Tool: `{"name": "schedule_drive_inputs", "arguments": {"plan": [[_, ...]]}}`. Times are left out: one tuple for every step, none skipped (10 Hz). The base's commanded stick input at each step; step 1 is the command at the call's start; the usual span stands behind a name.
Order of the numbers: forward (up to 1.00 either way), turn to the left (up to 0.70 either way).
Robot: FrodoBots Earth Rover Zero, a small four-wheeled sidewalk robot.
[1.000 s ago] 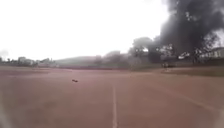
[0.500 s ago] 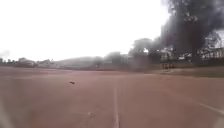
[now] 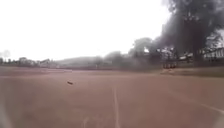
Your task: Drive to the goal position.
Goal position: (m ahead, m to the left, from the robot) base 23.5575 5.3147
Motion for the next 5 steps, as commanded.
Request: {"name": "schedule_drive_inputs", "arguments": {"plan": [[0.70, 0.00], [0.70, 0.00], [0.70, 0.00], [0.70, 0.00], [0.70, 0.00]]}}
